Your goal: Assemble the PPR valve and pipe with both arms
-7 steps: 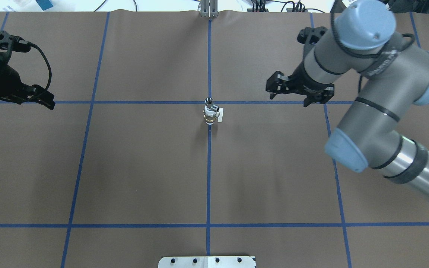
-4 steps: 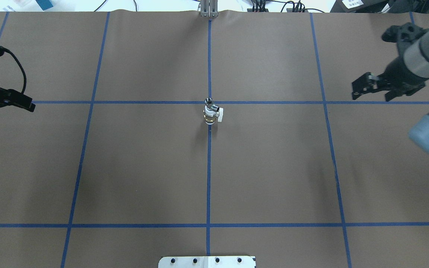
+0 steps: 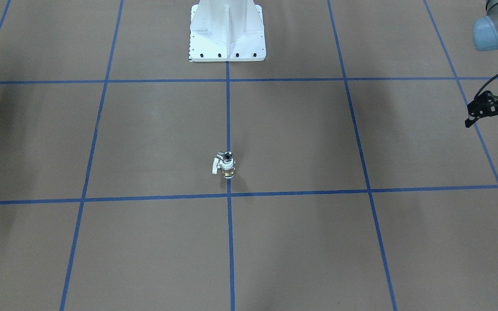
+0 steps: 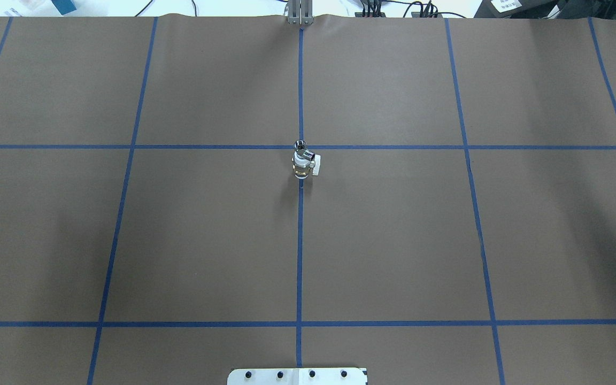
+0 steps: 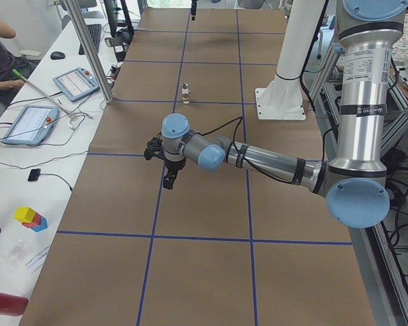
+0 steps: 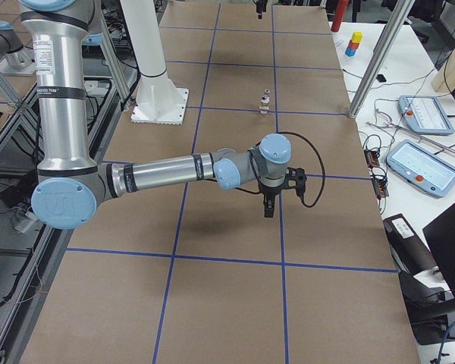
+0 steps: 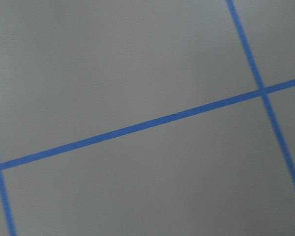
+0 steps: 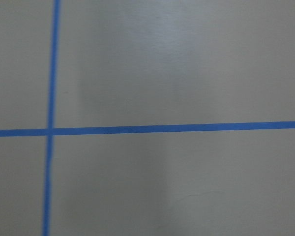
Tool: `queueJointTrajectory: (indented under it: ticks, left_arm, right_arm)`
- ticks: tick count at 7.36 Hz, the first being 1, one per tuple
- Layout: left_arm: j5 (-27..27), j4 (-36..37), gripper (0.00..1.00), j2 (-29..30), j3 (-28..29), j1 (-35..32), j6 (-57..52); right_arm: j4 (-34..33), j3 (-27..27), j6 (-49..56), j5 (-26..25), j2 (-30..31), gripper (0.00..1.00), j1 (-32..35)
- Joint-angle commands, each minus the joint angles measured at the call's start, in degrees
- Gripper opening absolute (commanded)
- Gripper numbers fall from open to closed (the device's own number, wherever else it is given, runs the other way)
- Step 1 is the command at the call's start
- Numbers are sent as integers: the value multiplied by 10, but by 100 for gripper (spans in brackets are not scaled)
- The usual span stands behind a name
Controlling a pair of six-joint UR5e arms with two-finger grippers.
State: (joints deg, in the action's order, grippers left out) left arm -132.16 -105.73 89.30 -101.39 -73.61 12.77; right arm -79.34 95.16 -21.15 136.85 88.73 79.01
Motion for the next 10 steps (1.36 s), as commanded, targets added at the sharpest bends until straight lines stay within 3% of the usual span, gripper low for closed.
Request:
queueJointTrajectory:
  ticks: [1, 4, 8, 10]
  left_arm:
    - [-17, 54, 100, 1, 22, -36, -19]
    - [-18, 50, 100, 6, 52, -39, -11]
    - [-27, 59, 100, 11, 49, -57, 19]
    - [-41, 58, 100, 11, 48, -56, 23]
  right_arm:
    - [-1, -41, 30, 9, -1, 100, 40]
    - [3, -39, 37, 6, -1, 100, 56]
    - [-27, -22, 37, 0, -6, 100, 41]
    - [-73, 18, 38, -45, -15, 100, 11]
